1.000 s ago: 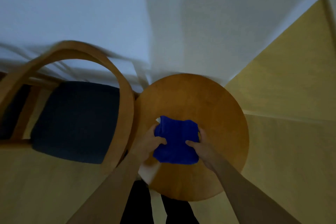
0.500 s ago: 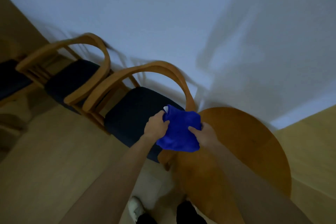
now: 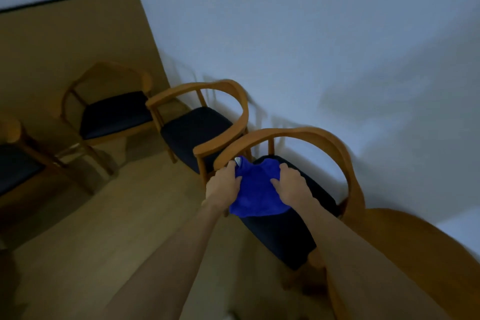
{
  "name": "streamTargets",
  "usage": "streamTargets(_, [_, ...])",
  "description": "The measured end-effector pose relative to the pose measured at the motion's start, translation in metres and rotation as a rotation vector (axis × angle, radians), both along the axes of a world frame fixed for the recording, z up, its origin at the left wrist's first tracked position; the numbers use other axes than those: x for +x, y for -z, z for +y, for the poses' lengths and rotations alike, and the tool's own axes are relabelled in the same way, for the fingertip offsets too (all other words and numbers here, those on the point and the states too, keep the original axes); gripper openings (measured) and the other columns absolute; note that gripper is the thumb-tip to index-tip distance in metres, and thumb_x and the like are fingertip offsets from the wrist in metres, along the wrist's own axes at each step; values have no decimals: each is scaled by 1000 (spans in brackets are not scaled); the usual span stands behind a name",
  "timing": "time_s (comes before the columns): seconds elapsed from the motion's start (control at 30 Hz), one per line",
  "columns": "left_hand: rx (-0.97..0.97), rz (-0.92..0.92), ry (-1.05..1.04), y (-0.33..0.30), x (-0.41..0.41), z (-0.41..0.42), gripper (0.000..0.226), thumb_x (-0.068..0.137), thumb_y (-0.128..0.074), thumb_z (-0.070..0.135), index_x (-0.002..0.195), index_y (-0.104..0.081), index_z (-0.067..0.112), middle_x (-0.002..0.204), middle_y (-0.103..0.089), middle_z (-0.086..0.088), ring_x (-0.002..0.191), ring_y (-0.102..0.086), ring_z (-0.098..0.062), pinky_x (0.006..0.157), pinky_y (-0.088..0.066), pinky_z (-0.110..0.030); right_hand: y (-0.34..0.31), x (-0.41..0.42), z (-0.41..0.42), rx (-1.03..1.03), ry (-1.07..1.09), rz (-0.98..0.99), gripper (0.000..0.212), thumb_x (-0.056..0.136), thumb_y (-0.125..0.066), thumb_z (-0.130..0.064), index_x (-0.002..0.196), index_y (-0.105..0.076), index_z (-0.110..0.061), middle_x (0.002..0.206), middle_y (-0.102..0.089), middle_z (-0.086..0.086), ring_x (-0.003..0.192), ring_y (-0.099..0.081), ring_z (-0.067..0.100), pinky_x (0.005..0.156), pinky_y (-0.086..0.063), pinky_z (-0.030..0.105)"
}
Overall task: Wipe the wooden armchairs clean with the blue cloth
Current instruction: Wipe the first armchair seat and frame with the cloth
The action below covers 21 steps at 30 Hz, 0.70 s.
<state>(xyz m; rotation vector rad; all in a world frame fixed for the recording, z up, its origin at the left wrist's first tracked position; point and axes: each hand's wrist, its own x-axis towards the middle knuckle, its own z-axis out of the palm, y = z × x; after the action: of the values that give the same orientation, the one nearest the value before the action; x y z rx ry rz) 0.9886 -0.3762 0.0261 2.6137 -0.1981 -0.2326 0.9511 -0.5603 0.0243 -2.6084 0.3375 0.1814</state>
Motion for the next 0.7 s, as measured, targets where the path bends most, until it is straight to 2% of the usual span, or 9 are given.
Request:
streamTargets(0.13, [-65,56,-129,-3,13,51,24,97,-50,30,119,-43,22,99,-59,2,80,-60,-13,69,-55,-34,-7,22,42,177,-4,-52,33,100,-54,-26,130,-48,-13,118,-59,4,102,-57,17,81,-44,28])
streamTargets(0.23, [-159,103,-198,2,26,72,32,96,-54,29,123,-41,21,106,-59,1,83,-60,-12,66,-53,-28,-6,44,58,225,-8,-48,40,100,-53,-26,138,-45,-15,128,-57,3,113,-57,19,91,-45,32])
streamTargets(0.3, [-207,116,-234,6,36,79,41,94,-56,28,130,-36,23,111,-58,1,86,-61,-14,68,-55,-30,-3,63,64,225,-10,-48,38,100,-53,-26,136,-46,-17,127,-58,2,109,-58,17,86,-45,30])
streamTargets(0.4, [-240,123,-249,14,54,85,47,94,-56,28,134,-32,27,109,-55,3,89,-63,-17,71,-59,-36,10,91,70,219,-9,-48,33,100,-53,-26,132,-46,-18,118,-60,2,88,-54,8,75,-43,27])
streamTargets(0.43, [-250,133,-249,19,61,87,46,94,-56,28,133,-32,29,109,-54,5,89,-63,-16,71,-59,-37,16,99,71,237,6,-34,32,100,-53,-26,130,-46,-18,117,-60,2,86,-53,7,74,-42,27])
streamTargets(0.53, [-295,168,-267,37,86,89,40,93,-57,29,126,-36,35,109,-57,6,78,-63,-8,56,-55,-26,38,129,68,300,60,26,33,100,-53,-24,131,-46,-20,122,-58,2,98,-54,13,79,-41,30])
streamTargets(0.6, [-324,219,-300,51,107,87,37,93,-57,30,125,-38,36,106,-59,5,72,-65,-7,46,-49,-18,51,153,65,319,75,59,32,100,-52,-24,131,-46,-21,125,-57,2,97,-50,12,81,-40,31])
streamTargets(0.67, [-342,286,-346,65,132,82,34,94,-56,30,125,-41,32,106,-59,3,76,-65,-10,48,-51,-20,65,180,60,318,52,99,32,101,-50,-24,132,-45,-21,127,-56,2,98,-50,13,81,-41,32])
streamTargets(0.7, [-337,314,-365,73,143,79,32,94,-56,29,123,-44,29,107,-60,2,83,-65,-13,56,-55,-26,72,194,58,309,23,121,33,101,-49,-24,133,-44,-20,128,-56,3,102,-53,15,83,-43,33])
